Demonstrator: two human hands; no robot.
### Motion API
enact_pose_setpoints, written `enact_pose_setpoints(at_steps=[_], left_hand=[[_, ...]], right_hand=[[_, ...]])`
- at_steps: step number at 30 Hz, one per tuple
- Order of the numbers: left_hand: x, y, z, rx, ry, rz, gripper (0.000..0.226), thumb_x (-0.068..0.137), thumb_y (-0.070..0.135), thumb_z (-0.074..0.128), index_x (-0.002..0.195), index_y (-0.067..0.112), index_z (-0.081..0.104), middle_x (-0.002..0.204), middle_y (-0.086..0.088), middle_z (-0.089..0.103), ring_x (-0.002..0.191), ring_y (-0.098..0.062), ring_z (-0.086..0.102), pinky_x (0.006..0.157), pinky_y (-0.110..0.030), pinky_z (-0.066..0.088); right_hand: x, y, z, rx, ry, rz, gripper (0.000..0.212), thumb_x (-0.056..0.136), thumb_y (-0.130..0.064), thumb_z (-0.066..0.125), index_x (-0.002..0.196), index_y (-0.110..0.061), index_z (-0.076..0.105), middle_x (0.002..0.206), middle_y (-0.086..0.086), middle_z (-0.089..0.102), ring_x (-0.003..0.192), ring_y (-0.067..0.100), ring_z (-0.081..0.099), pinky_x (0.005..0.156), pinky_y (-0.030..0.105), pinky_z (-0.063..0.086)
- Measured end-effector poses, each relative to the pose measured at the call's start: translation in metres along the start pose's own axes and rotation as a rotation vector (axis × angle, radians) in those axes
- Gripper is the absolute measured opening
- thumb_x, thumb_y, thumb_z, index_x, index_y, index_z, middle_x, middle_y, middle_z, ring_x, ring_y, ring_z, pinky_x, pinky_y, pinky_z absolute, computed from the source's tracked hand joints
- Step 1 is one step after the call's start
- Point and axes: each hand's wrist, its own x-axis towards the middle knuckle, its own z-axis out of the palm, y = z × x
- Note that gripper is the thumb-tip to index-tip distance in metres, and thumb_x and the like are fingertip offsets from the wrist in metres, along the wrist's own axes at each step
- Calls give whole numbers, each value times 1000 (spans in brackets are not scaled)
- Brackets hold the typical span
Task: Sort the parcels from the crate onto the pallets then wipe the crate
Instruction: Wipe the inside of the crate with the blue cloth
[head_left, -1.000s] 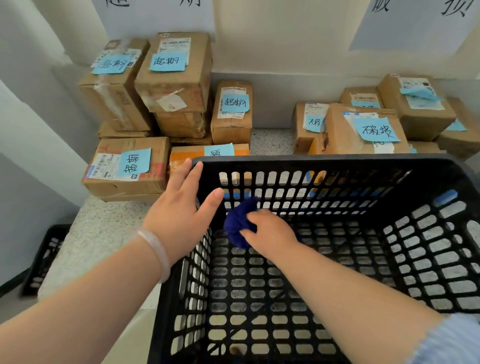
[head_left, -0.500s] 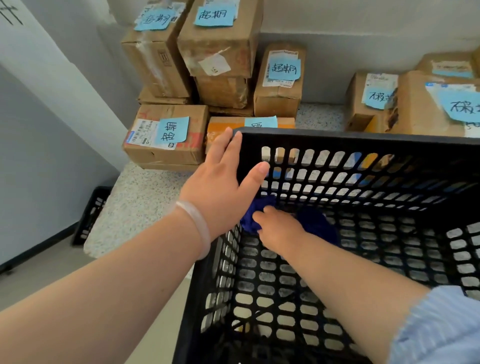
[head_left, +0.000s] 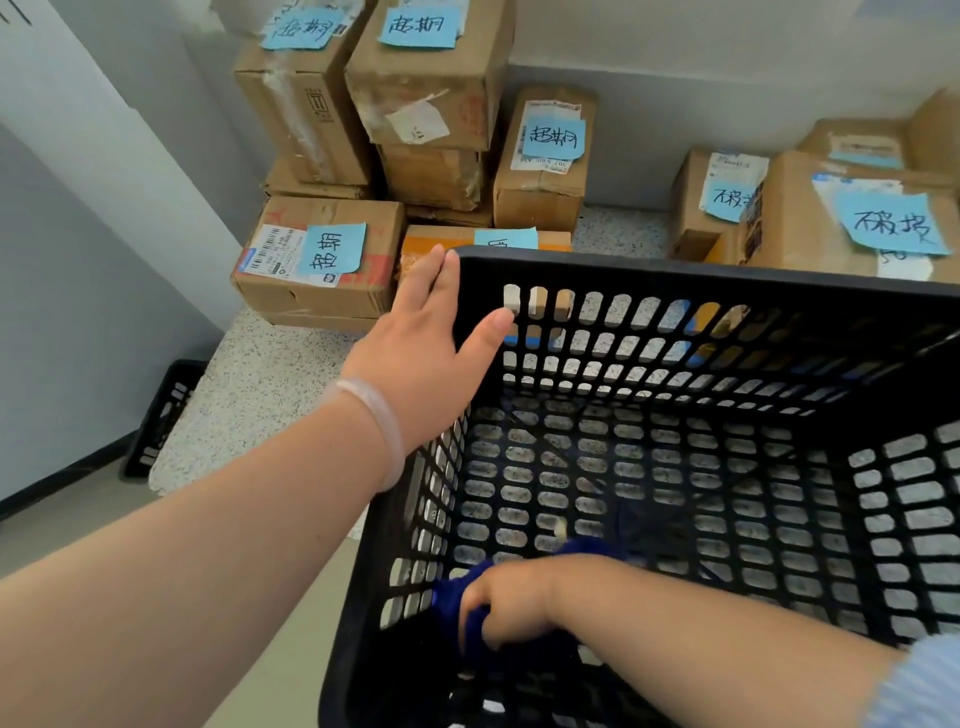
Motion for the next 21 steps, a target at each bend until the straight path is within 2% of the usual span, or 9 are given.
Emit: enact_pose_setpoints(at_steps=[4, 6, 8, 11, 14, 16, 18, 19, 21], left_hand=[[1, -2, 1, -16, 13, 14, 80, 92, 70, 22, 156, 28, 1, 160, 25, -7, 149, -12, 11, 115, -39, 23], [2, -3, 2, -20, 21, 22, 81, 91, 70, 22, 157, 28, 2, 160, 24, -5, 149, -12, 10, 117, -39, 23], [2, -3, 2, -12, 25, 21, 81, 91, 70, 22, 157, 28, 3, 160, 23, -5, 149, -10, 9, 116, -38, 23], [1, -2, 1, -5, 25, 19, 80, 91, 69, 23, 157, 28, 3, 160, 23, -5, 149, -10, 9, 115, -37, 23], [1, -1, 1, -20, 31, 23, 80, 92, 67, 25, 157, 27, 4, 160, 23, -4, 149, -8, 7, 115, -33, 20], [1, -1, 2, -23, 40, 26, 79, 92, 66, 26, 157, 26, 5, 161, 22, -4, 148, -6, 4, 114, -29, 16], [0, 0, 2, -23, 47, 26, 78, 93, 65, 27, 157, 26, 5, 160, 23, -4, 148, -4, 2, 112, -26, 13], [0, 0, 2, -20, 48, 23, 78, 93, 64, 27, 157, 27, 4, 160, 23, -5, 148, -3, 2, 111, -25, 13], [0, 0, 2, -4, 52, 20, 78, 93, 64, 27, 157, 28, 4, 160, 24, -5, 147, -2, 2, 110, -24, 11]], right_hand=[[-2, 6, -13, 52, 72, -33, 36, 86, -18, 52, 111, -37, 69, 125, -7, 60, 108, 16, 55, 99, 35, 45], [-3, 18, -30, 63, 285, 20, 32, 86, -18, 51, 106, -34, 71, 112, -8, 64, 98, 14, 57, 93, 30, 45], [-11, 42, -54, -13, 604, 156, 30, 88, -17, 52, 107, -33, 68, 106, -6, 60, 98, 18, 58, 86, 28, 44], [-31, 85, -79, -87, 920, 376, 31, 91, -21, 49, 119, -28, 59, 121, 5, 52, 108, 31, 56, 90, 35, 46], [-42, 101, -80, -169, 1097, 352, 42, 95, -33, 47, 137, -30, 49, 135, 6, 45, 117, 30, 50, 95, 40, 46], [-40, 98, -73, -328, 1117, 286, 58, 94, -49, 48, 149, -36, 33, 148, 5, 34, 128, 29, 40, 103, 43, 41], [-27, 96, -66, -444, 1037, 255, 72, 91, -58, 50, 154, -40, 17, 158, 4, 18, 136, 30, 28, 108, 45, 35], [-20, 98, -65, -455, 1005, 266, 76, 91, -58, 51, 154, -40, 12, 160, 4, 13, 138, 31, 25, 109, 45, 32], [-10, 100, -66, -428, 995, 291, 74, 94, -49, 54, 154, -39, 12, 159, 6, 15, 135, 31, 28, 109, 44, 32]])
